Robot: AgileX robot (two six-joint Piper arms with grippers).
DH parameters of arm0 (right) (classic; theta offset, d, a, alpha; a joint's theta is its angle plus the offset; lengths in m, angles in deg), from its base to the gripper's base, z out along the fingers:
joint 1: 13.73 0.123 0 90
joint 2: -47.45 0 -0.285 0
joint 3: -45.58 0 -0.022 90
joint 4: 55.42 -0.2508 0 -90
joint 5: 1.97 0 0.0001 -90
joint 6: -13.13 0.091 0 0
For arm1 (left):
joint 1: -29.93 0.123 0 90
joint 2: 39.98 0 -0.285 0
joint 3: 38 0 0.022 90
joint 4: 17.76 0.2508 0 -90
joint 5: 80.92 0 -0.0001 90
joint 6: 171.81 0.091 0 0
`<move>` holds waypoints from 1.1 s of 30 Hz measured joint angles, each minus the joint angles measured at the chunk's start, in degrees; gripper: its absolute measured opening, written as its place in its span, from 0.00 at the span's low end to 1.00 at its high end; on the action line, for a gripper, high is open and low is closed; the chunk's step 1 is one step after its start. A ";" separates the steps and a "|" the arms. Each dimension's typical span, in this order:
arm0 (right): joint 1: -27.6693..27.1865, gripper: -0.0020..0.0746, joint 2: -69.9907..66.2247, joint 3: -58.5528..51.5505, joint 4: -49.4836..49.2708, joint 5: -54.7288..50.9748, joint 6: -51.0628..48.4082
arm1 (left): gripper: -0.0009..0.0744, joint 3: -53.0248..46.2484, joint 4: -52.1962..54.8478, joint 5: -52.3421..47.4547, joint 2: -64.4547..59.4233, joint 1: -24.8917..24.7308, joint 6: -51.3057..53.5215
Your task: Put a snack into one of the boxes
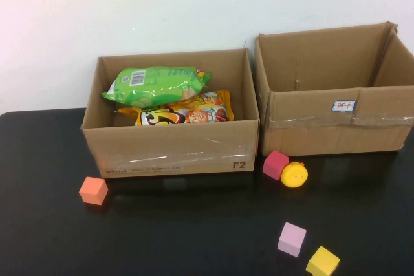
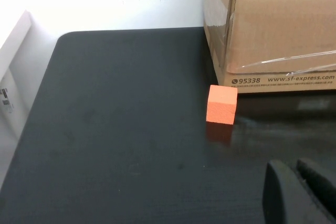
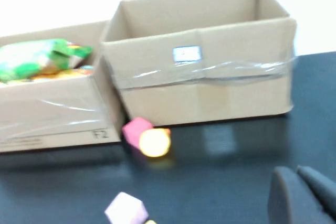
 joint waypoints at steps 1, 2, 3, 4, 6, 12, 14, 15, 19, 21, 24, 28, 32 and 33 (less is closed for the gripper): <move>0.22 0.02 0.00 -1.38 -0.96 1.21 0.01 | 0.02 0.00 0.00 0.00 0.00 0.00 0.00; 0.66 0.02 0.00 -2.98 -1.75 3.08 0.01 | 0.02 0.00 0.00 0.00 0.00 0.00 0.00; 0.89 0.02 0.00 -4.75 -2.13 5.32 0.01 | 0.02 0.00 0.00 0.00 0.00 0.00 0.00; 1.04 0.02 0.00 -6.21 -2.21 7.36 0.01 | 0.02 0.00 0.00 0.00 0.00 0.00 0.00; 1.16 0.02 0.00 -10.18 -1.45 13.28 0.01 | 0.02 0.00 0.09 0.00 0.00 0.00 0.00; 1.16 0.02 -0.38 -17.75 9.29 22.83 -0.10 | 0.02 0.00 0.09 0.00 0.00 0.00 0.00; 1.16 0.02 -0.38 -17.96 12.82 20.02 -0.33 | 0.02 0.00 0.09 0.00 0.00 0.00 0.00; 1.16 0.02 -0.38 -17.96 13.72 18.21 -0.45 | 0.02 0.00 0.09 0.00 0.00 0.00 0.00; 1.16 0.02 -0.46 -18.08 17.64 17.59 -10.51 | 0.02 0.00 0.09 0.00 0.00 0.00 0.00; 1.16 0.02 -0.46 -18.08 18.70 21.68 -17.43 | 0.02 0.00 0.09 0.00 0.00 0.00 0.00; 1.16 0.02 -0.46 -18.08 17.97 26.21 -22.61 | 0.02 0.00 0.09 0.00 0.00 0.00 0.00; 1.16 0.02 -0.46 -18.08 8.52 26.38 -24.45 | 0.02 0.00 0.09 0.00 0.00 0.00 0.11; 1.16 0.02 -0.46 -18.08 2.81 25.24 -24.71 | 0.02 0.00 0.09 0.00 0.00 0.00 0.11; 1.16 0.02 -0.46 -18.08 2.38 24.44 -24.71 | 0.02 0.00 0.09 0.00 0.00 0.00 0.11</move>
